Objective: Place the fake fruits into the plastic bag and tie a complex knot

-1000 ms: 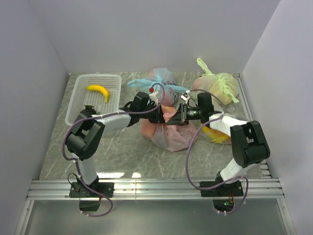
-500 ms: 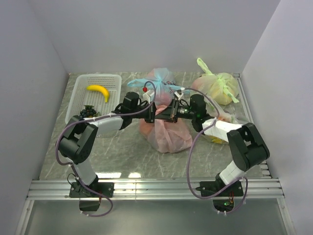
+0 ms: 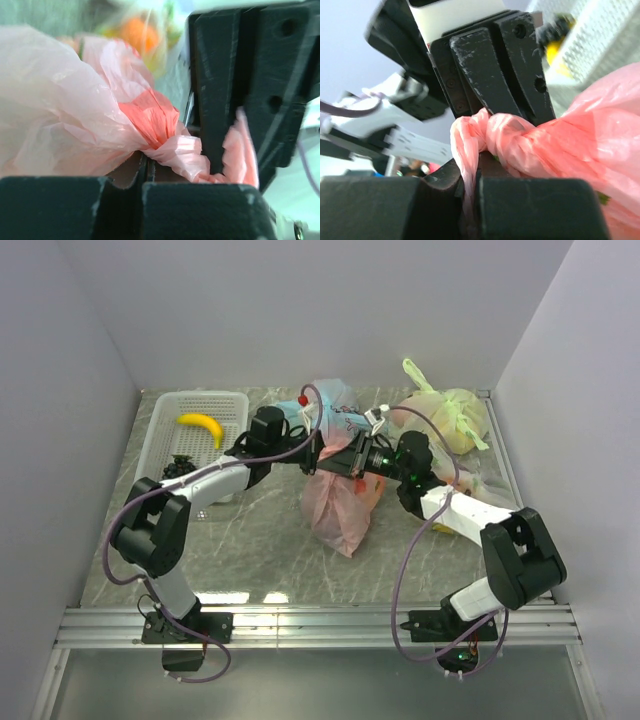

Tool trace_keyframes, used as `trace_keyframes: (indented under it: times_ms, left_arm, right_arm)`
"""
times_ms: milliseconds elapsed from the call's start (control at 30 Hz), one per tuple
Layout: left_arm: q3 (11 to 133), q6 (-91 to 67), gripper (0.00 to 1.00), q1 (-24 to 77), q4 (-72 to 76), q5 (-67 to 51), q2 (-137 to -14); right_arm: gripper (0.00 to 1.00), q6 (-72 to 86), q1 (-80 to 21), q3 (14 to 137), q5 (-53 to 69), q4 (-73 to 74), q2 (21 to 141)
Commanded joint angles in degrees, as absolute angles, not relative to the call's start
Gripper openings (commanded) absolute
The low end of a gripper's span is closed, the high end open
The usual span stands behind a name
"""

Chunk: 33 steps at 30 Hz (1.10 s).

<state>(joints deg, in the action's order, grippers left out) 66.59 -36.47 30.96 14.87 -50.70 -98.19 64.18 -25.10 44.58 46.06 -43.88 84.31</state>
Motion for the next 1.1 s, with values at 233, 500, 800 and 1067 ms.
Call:
trace_keyframes:
  times_ms: [233,500,800,1067]
  left_arm:
    - [58.7,-38.3,0.0,32.5,25.0,-59.2,-101.8]
    - [61.7,-38.9,0.0,32.4,23.9,-59.4,-103.4]
    - [63.6,-37.0,0.0,32.1,20.1,-59.7,-104.2]
    - [63.9,-37.0,0.0,32.1,19.7,-60.4,-104.5]
  right_arm:
    - [0.55,29.2,-28.4,49.7,45.4,-0.6,80.3]
    - [0.95,3.3,-24.8,64.9,46.9,33.9,70.5]
    - [0.41,10.6,-8.5,61.9,52.6,23.6,70.3]
    - [0.5,5.0,-14.1,61.4,47.2,29.9,84.3]
